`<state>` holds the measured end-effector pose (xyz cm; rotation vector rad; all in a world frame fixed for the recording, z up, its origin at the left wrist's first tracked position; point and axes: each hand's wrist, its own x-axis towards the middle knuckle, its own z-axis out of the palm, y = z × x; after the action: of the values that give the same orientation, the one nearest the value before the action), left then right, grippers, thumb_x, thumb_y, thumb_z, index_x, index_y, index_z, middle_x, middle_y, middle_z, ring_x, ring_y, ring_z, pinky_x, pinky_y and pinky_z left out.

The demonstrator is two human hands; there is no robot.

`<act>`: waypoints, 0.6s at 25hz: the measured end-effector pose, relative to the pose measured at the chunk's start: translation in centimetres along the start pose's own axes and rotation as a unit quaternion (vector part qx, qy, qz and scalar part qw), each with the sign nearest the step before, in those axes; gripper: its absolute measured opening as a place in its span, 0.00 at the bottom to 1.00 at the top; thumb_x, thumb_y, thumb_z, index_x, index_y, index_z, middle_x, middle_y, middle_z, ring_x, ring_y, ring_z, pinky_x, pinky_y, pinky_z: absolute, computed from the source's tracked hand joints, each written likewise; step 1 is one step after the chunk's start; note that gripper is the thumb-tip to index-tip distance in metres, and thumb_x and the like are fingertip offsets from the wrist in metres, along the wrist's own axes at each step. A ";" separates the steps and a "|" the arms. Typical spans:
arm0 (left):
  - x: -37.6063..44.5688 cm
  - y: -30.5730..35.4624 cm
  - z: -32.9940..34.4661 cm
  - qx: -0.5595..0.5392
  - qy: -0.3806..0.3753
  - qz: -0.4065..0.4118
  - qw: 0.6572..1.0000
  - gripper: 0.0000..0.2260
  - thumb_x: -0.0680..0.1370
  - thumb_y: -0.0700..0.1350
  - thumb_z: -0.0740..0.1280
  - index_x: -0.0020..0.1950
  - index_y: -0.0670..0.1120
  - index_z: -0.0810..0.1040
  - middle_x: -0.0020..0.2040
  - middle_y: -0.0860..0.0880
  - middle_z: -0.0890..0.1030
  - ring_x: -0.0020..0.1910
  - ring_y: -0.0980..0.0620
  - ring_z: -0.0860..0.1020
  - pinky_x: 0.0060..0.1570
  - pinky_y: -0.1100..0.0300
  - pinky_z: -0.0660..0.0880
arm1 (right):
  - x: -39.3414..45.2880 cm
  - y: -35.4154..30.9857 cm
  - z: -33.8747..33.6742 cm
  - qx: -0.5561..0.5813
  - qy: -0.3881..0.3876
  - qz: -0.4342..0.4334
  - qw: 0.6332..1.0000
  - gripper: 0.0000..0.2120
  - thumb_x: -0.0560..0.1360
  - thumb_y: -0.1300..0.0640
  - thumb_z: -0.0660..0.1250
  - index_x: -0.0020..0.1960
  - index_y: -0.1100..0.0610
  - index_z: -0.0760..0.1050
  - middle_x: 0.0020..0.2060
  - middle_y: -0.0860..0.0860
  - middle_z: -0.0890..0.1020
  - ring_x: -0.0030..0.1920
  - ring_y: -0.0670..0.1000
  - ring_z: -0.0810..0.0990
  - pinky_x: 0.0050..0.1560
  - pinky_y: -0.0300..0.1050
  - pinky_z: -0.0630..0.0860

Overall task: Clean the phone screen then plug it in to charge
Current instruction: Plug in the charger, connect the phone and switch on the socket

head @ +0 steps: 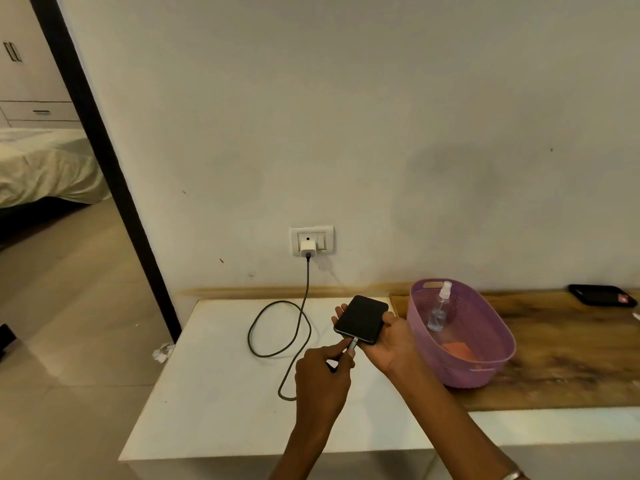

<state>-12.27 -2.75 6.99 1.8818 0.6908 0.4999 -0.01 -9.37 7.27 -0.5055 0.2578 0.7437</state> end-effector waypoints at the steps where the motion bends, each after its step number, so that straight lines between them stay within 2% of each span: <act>1: 0.0 0.1 0.0 0.009 0.002 -0.002 1.000 0.10 0.77 0.49 0.70 0.55 0.47 0.85 0.49 0.50 0.86 0.36 0.53 0.79 0.42 0.66 0.76 | -0.1 0.1 0.0 0.001 0.000 -0.002 1.000 0.22 0.82 0.49 0.49 0.68 0.62 0.67 0.60 0.68 0.78 0.58 0.69 0.78 0.50 0.71 0.75; 3: 0.0 0.2 0.0 0.028 0.003 -0.003 1.000 0.10 0.77 0.48 0.70 0.56 0.46 0.85 0.52 0.50 0.85 0.45 0.49 0.82 0.52 0.57 0.79 | -0.2 0.2 0.1 0.005 0.003 -0.004 1.000 0.21 0.82 0.49 0.49 0.67 0.62 0.67 0.59 0.68 0.78 0.58 0.69 0.78 0.50 0.71 0.75; 6: -0.2 0.2 -0.1 0.046 -0.005 0.010 0.999 0.11 0.78 0.47 0.70 0.59 0.48 0.83 0.52 0.50 0.85 0.46 0.49 0.82 0.49 0.60 0.78 | -0.3 0.3 0.0 0.014 0.003 -0.004 1.000 0.21 0.82 0.50 0.49 0.67 0.62 0.67 0.60 0.68 0.77 0.58 0.69 0.78 0.52 0.71 0.75; 10: -0.3 0.0 -0.5 0.046 -0.002 0.005 0.999 0.12 0.78 0.47 0.70 0.61 0.49 0.83 0.52 0.49 0.85 0.48 0.49 0.82 0.52 0.58 0.78 | -0.5 0.4 -0.2 0.016 0.005 -0.007 1.000 0.21 0.83 0.51 0.49 0.67 0.63 0.67 0.61 0.68 0.76 0.58 0.69 0.78 0.52 0.71 0.74; 12: -0.4 0.0 -0.5 0.042 0.003 0.005 0.999 0.12 0.78 0.48 0.69 0.60 0.50 0.83 0.51 0.50 0.85 0.46 0.50 0.82 0.46 0.63 0.77 | -0.6 0.5 -0.3 0.018 0.003 -0.008 1.000 0.21 0.83 0.51 0.49 0.67 0.63 0.66 0.62 0.69 0.76 0.58 0.70 0.78 0.52 0.71 0.75; 14: -0.4 -0.1 -0.4 0.039 0.007 0.004 0.999 0.11 0.78 0.48 0.69 0.59 0.50 0.83 0.50 0.52 0.85 0.39 0.54 0.80 0.39 0.70 0.73 | -0.7 0.7 -0.3 0.020 0.005 -0.012 1.000 0.21 0.83 0.51 0.49 0.67 0.64 0.66 0.61 0.69 0.76 0.59 0.70 0.77 0.52 0.70 0.75; 15: -0.4 0.0 -0.4 0.035 0.007 0.001 0.999 0.10 0.78 0.48 0.69 0.58 0.50 0.84 0.50 0.53 0.85 0.36 0.54 0.79 0.38 0.70 0.72 | -0.7 0.7 -0.4 0.022 0.006 -0.017 1.000 0.20 0.82 0.51 0.50 0.66 0.63 0.67 0.61 0.69 0.76 0.59 0.69 0.78 0.52 0.70 0.75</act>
<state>-12.84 -2.71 7.10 1.9469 0.7247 0.4955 -1.01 -9.47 6.97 -0.4722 0.2745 0.7010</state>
